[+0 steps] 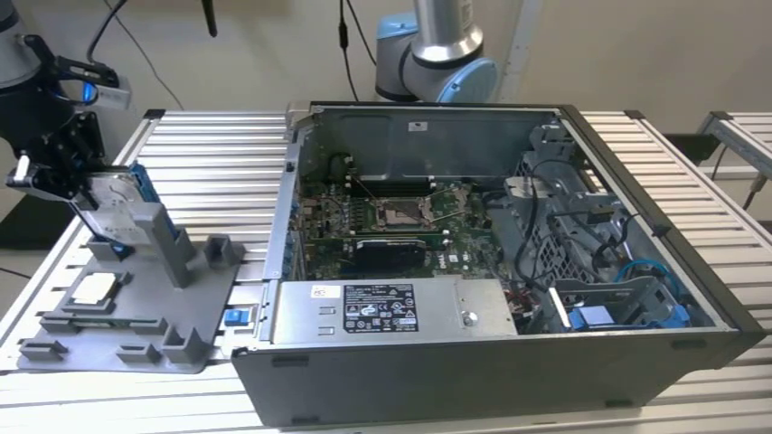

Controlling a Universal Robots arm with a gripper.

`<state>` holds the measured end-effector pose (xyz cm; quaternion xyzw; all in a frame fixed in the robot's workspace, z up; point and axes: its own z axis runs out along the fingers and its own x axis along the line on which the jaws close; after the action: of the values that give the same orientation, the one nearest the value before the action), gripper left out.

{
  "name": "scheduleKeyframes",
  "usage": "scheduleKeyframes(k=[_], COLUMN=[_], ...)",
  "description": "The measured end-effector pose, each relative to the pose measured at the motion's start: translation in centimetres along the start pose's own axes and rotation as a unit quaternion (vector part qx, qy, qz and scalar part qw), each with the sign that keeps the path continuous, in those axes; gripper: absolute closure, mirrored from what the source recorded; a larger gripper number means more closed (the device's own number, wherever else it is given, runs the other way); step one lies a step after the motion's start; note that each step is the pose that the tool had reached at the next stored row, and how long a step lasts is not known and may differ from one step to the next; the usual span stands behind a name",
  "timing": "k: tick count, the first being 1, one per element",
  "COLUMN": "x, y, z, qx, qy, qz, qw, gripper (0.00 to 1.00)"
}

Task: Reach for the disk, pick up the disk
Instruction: 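Pick up the disk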

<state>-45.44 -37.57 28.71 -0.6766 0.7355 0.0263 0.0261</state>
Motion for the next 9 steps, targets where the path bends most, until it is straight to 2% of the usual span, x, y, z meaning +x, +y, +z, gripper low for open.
scheduleKeyframes(k=[9], x=[-0.11], y=[0.01], z=[-1.47], qx=[0.0000], qy=[0.0000], qz=[0.000], qw=[1.0000], gripper=[1.00])
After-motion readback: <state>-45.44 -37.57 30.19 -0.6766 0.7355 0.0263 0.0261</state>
